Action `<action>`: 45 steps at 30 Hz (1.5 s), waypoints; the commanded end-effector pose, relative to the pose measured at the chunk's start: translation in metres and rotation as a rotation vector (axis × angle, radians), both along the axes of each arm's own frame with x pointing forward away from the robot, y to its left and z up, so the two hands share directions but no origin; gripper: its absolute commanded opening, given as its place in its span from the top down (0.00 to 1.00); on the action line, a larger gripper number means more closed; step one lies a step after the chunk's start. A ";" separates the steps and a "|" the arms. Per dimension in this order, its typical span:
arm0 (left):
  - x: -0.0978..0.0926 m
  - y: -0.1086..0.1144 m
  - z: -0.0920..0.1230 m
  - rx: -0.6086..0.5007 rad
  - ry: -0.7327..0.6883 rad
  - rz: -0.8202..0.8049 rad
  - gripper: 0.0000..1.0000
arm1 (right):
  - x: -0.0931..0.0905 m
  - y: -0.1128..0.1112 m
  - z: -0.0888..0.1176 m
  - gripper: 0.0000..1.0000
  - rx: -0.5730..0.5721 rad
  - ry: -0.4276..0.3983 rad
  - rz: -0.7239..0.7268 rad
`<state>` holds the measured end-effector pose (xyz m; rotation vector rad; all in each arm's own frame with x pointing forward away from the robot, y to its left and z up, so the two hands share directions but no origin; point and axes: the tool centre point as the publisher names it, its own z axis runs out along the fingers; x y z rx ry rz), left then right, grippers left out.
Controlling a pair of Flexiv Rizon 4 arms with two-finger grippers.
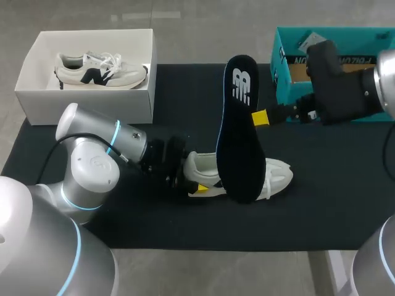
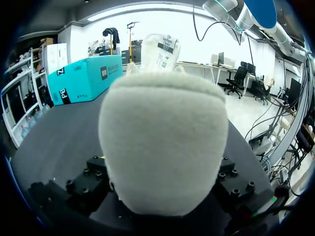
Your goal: Take the shoe out of the shoebox, open the shoe tongue, remove and reinsert the insole, then place the shoe into the shoebox
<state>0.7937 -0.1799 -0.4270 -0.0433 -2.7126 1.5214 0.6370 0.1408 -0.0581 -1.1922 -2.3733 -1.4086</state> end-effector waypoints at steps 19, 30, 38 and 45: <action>0.000 -0.001 0.000 0.002 -0.001 0.001 1.00 | -0.020 -0.012 -0.002 1.00 -0.016 0.036 0.022; 0.000 -0.001 0.000 0.002 -0.001 0.001 1.00 | -0.020 -0.014 -0.001 1.00 -0.028 0.017 -0.005; 0.000 -0.001 0.000 0.002 -0.001 0.001 1.00 | -0.020 -0.014 -0.001 1.00 -0.028 0.017 -0.005; 0.000 -0.001 0.000 0.002 -0.001 0.001 1.00 | -0.020 -0.014 -0.001 1.00 -0.028 0.017 -0.005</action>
